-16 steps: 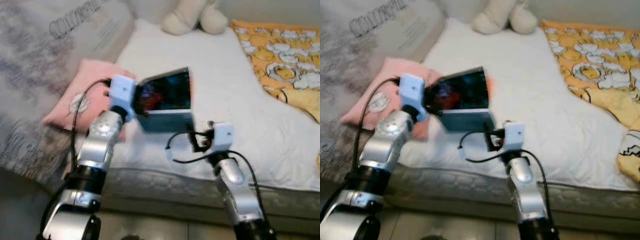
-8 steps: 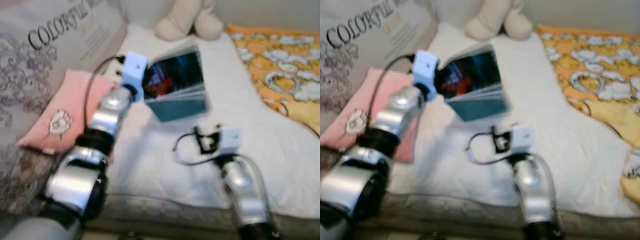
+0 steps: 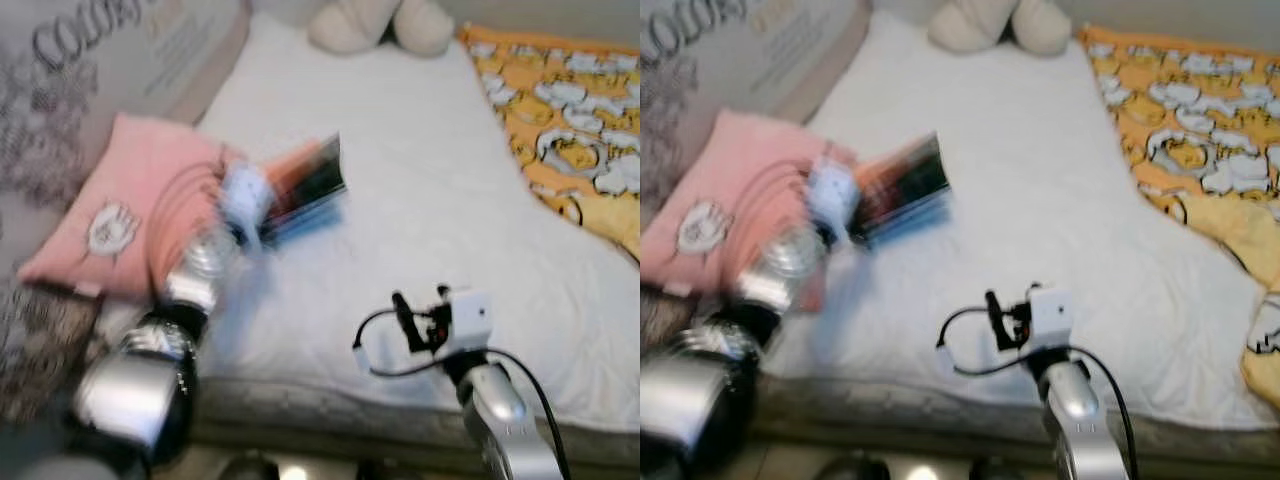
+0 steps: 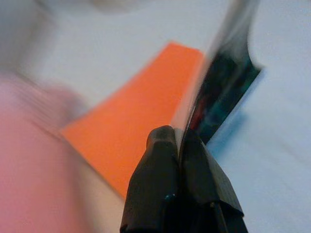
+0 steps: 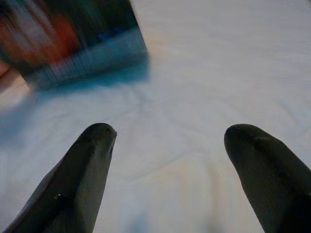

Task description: Clean up the room

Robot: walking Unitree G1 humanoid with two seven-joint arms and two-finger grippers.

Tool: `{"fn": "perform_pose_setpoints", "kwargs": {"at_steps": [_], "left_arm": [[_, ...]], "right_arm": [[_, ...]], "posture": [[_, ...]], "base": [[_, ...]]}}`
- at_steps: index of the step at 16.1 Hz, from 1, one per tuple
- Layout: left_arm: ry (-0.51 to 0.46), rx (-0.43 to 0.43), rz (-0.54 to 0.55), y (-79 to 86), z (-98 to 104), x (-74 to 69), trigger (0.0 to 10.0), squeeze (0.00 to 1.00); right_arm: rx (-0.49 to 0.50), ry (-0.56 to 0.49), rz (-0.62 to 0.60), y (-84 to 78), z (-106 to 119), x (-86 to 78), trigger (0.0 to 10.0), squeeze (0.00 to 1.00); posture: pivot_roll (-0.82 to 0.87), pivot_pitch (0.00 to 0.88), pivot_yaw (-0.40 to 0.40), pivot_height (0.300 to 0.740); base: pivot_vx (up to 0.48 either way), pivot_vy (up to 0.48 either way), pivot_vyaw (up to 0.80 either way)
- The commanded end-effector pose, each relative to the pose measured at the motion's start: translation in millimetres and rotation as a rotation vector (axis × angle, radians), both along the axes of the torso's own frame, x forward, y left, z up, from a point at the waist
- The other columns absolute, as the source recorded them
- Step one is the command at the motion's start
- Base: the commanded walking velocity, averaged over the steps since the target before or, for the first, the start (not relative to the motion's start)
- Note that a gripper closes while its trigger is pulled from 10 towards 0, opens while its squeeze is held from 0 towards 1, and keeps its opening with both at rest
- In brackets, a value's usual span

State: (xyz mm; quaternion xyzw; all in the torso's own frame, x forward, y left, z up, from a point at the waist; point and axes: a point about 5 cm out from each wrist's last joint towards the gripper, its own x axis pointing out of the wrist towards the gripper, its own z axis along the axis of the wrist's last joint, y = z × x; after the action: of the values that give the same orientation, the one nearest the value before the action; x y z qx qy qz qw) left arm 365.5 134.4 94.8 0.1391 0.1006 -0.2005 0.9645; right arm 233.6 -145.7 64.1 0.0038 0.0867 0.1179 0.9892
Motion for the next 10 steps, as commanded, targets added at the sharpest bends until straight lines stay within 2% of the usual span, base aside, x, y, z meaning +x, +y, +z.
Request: {"fn": "perform_pose_setpoints", "kwargs": {"at_steps": [1,4,5,8,10], "left_arm": [[0.121,-0.022,-0.097,-9.8,-21,-12.7,10.0,0.0],[0.193,-0.022,-0.133,-6.4,-38,-24.3,10.0,0.0],[0.185,-0.021,-0.136,-4.6,-37,-23.5,10.0,0.0],[0.127,0.019,-0.123,1.7,-19,-10.8,10.0,0.0],[0.034,-0.036,-0.034,8.1,6,4.7,10.0,0.0]], "right_arm": [[0.006,0.028,0.015,2.7,-1,-7.5,10.0,0.0],[0.016,0.052,0.035,10.3,-1,-12.8,10.0,0.0],[0.019,0.057,0.042,11.9,-1,-13.1,10.0,0.0],[0.02,0.062,0.047,13.3,1,-12.3,10.0,0.0],[0.02,0.062,0.044,13.4,1,-11.5,10.0,0.0]], "posture": [[-0.09,0.184,-0.03,0.74],[-0.08,0.194,-0.033,0.74],[-0.08,0.194,-0.033,0.74],[-0.08,0.188,-0.031,0.74],[-0.08,0.179,-0.028,0.74]], "base": [[0.0,0.0,0.0],[0.0,0.0,0.0],[0.0,0.0,0.0],[0.0,0.0,0.0],[0.0,0.0,0.0]]}}
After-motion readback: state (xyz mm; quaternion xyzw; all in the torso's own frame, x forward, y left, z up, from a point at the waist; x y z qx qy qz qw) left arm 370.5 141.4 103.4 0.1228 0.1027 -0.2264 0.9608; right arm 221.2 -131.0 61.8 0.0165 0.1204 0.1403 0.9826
